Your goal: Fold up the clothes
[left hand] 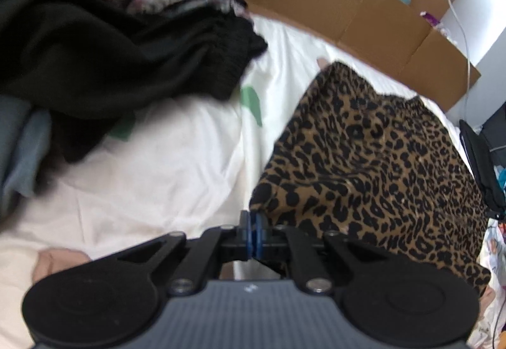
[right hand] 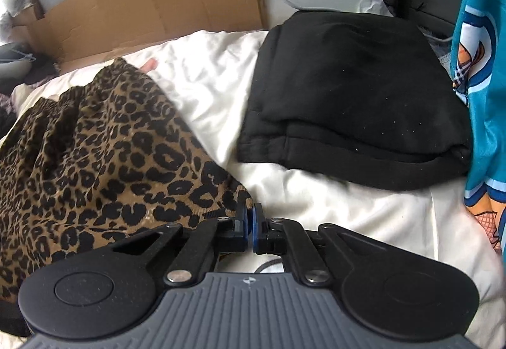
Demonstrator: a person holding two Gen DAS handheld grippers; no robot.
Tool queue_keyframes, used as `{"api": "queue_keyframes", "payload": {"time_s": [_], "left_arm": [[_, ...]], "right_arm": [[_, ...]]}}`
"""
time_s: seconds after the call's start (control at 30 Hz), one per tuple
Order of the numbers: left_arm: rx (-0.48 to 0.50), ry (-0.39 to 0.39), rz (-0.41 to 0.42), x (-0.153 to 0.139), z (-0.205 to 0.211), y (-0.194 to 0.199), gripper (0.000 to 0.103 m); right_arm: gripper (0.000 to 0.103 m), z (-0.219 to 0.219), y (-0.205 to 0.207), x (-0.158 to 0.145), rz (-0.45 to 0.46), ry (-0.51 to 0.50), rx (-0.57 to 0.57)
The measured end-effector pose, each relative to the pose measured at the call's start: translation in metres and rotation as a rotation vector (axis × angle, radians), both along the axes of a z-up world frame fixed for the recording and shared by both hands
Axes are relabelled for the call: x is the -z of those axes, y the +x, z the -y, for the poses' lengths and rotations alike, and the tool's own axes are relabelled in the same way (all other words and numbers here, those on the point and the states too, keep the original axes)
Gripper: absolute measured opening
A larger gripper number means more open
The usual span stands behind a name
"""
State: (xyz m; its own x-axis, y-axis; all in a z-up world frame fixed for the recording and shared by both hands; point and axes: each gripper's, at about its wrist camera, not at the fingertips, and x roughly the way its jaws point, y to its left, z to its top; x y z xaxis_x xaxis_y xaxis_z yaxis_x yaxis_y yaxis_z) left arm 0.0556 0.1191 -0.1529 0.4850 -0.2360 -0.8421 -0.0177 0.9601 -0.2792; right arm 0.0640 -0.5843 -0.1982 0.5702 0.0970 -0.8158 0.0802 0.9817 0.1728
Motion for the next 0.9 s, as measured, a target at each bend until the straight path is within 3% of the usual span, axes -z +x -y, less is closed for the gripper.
{"api": "queue_keyframes", "payload": {"time_s": [0.1, 0.17, 0.23, 0.3, 0.43, 0.5, 0.57, 0.6, 0.63, 0.67, 0.9], "left_arm": [[-0.016, -0.042, -0.037, 0.014, -0.003, -0.001, 0.014], [-0.044, -0.065, -0.036, 0.019, -0.006, -0.004, 0.017], [-0.068, -0.107, -0.032, 0.023, -0.012, -0.007, 0.028], [-0.092, -0.157, -0.019, 0.024, -0.018, -0.009, 0.035], [-0.127, -0.239, -0.010, 0.031, -0.026, -0.008, 0.035], [-0.130, -0.262, -0.019, 0.037, -0.026, -0.006, 0.033], [-0.106, -0.275, -0.036, 0.041, -0.024, -0.004, 0.013], [-0.086, -0.277, -0.042, 0.041, -0.023, -0.003, 0.004], [-0.070, -0.270, -0.043, 0.041, -0.022, -0.003, 0.004], [-0.065, -0.257, -0.043, 0.040, -0.022, -0.003, 0.004], [-0.099, -0.220, -0.049, 0.033, -0.036, -0.010, 0.004]], "right_arm": [[0.006, 0.007, 0.002, 0.008, -0.035, 0.088, 0.058], [0.021, 0.009, -0.002, 0.011, -0.041, 0.115, 0.084], [0.045, 0.010, -0.008, 0.012, -0.037, 0.151, 0.096], [0.047, 0.011, -0.013, 0.014, -0.037, 0.204, 0.108], [0.047, 0.011, -0.014, 0.018, -0.042, 0.248, 0.130], [0.047, 0.010, -0.014, 0.020, -0.042, 0.255, 0.140], [0.034, 0.010, -0.014, 0.021, -0.042, 0.262, 0.149], [0.020, 0.010, -0.014, 0.022, -0.042, 0.265, 0.154], [0.008, 0.009, -0.014, 0.022, -0.042, 0.269, 0.159], [0.003, 0.009, -0.014, 0.023, -0.042, 0.272, 0.163], [0.001, 0.009, -0.014, 0.025, -0.048, 0.271, 0.186]]}}
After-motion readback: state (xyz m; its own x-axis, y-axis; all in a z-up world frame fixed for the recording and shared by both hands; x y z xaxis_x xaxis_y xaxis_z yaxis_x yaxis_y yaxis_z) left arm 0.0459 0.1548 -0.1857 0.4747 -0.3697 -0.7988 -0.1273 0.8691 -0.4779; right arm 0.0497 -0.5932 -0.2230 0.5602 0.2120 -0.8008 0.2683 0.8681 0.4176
